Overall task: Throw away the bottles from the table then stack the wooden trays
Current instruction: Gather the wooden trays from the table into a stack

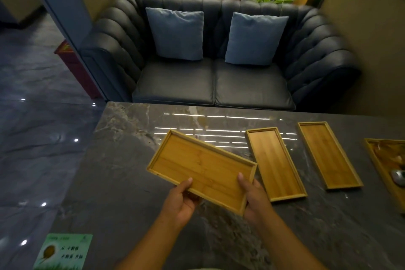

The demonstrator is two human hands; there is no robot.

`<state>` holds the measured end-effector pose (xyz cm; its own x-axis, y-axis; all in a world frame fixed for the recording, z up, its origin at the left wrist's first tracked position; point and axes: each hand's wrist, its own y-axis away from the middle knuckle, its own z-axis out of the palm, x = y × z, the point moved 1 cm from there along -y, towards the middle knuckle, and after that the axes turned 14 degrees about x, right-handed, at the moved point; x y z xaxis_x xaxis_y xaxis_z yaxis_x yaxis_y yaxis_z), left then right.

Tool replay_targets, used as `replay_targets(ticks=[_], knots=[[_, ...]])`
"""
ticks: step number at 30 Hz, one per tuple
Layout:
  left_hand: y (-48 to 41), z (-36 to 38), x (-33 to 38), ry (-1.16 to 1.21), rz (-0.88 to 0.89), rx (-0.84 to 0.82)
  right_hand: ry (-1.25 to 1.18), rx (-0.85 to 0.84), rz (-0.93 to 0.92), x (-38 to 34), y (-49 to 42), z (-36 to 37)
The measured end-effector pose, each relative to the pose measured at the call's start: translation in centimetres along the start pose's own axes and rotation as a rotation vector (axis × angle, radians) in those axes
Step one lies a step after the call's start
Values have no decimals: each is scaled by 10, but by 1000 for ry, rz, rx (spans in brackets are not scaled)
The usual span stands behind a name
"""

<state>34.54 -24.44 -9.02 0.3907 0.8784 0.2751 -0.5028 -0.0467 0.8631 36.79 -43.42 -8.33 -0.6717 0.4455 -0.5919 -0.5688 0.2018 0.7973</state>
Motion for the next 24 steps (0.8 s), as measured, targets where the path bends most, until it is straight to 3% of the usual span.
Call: replay_targets(ticks=[5,9,16,20,24], knots=[[-9,-24,23,47,30,-1,31,1,44,7,-12,-10],[-19,-55,54,-72,159,47,55,0,58,12,-21,-27],[-20,-95,70,-634,301,82,147,-46,126,31,-30,-63],[-25,-110,54,-938,492,252,239,-63,143,46,-32,-68],[-30,-125,45,-1074,598,281,365,-30,70,60,-39,-69]])
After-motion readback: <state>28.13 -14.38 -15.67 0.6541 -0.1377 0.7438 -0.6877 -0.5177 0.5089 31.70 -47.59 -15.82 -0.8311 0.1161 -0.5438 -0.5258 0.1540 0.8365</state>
